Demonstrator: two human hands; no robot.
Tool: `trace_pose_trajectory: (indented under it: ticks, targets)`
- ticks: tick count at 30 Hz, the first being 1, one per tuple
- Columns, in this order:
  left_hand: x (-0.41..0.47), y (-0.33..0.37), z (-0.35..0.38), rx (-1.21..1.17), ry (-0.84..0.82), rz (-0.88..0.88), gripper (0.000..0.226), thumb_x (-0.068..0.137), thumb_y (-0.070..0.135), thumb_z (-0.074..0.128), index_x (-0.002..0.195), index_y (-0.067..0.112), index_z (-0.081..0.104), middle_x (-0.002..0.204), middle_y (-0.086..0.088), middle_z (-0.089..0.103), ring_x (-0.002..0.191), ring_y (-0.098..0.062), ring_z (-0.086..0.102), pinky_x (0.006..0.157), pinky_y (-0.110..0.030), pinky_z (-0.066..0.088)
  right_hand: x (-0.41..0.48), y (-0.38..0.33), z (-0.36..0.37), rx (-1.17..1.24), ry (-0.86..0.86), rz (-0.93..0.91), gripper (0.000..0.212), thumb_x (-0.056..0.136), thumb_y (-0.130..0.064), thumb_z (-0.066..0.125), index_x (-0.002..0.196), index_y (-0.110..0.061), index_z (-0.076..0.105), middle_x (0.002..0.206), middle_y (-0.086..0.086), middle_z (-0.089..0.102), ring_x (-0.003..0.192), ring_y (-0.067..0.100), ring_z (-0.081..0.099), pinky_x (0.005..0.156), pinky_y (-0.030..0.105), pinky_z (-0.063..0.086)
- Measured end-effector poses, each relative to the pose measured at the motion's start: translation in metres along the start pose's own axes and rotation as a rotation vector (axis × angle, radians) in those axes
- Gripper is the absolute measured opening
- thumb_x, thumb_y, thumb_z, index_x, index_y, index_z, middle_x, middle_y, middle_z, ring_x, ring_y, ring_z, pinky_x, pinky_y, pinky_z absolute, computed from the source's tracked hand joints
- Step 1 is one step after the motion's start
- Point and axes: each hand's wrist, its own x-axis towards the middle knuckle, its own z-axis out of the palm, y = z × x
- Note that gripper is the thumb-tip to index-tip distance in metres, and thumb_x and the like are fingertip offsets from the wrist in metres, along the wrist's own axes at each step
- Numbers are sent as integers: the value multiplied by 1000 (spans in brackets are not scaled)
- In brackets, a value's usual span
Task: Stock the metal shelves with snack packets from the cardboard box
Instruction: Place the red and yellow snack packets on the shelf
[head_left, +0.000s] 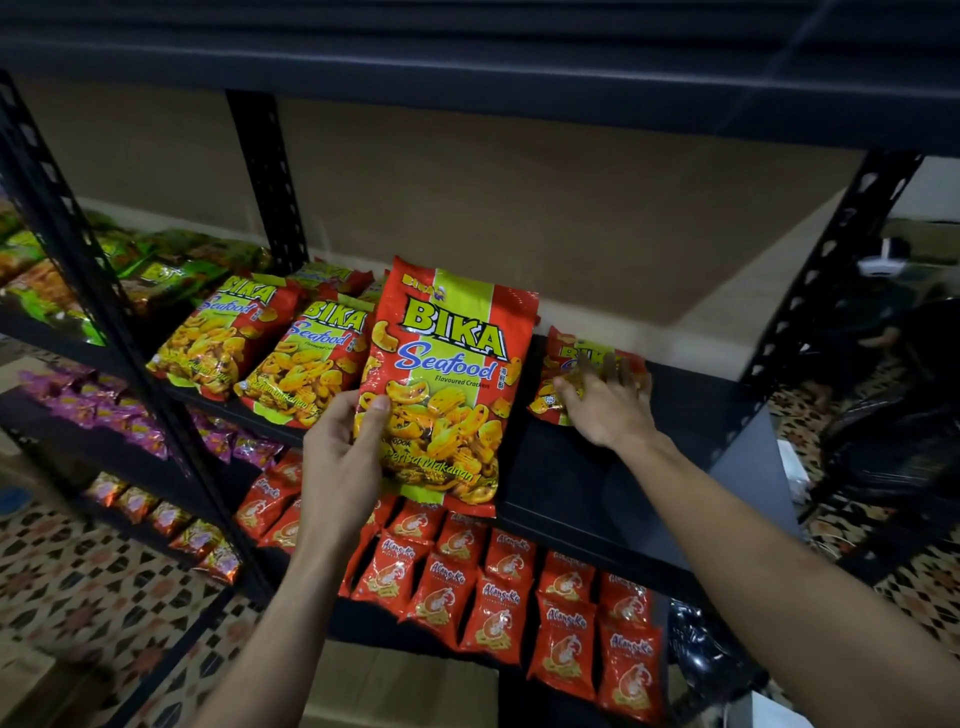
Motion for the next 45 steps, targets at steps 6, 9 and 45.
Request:
trace_pose_trajectory:
  ticks: [6,9,45]
  targets:
    - [-6,-1,32,-62,-109,-36,15,100,35,52,96,26,63,87,-7,67,76,-11,58,70,-33,47,-33,1,-31,867,181,67,53,102,-56,35,110,-17,70,106,1,72,111,24,63,108,44,37]
    - [-8,-8,58,-67,-160,-140,33,100,37,52,130,23,56,129,2,60,118,-8,56,99,-35,43,-48,4,-45,1231,84,63,46,100,-54,45,95,-17,73,81,-7,74,76,9,68,82,33,50]
    - [-24,-55,189,1059,-393,388,96,84,86,8,156,25,-10,163,0,-15,149,-27,-21,122,-50,-1,3,77,-13,1131,217,264,18,94,-20,65,80,-10,69,80,4,73,71,17,67,68,29,49]
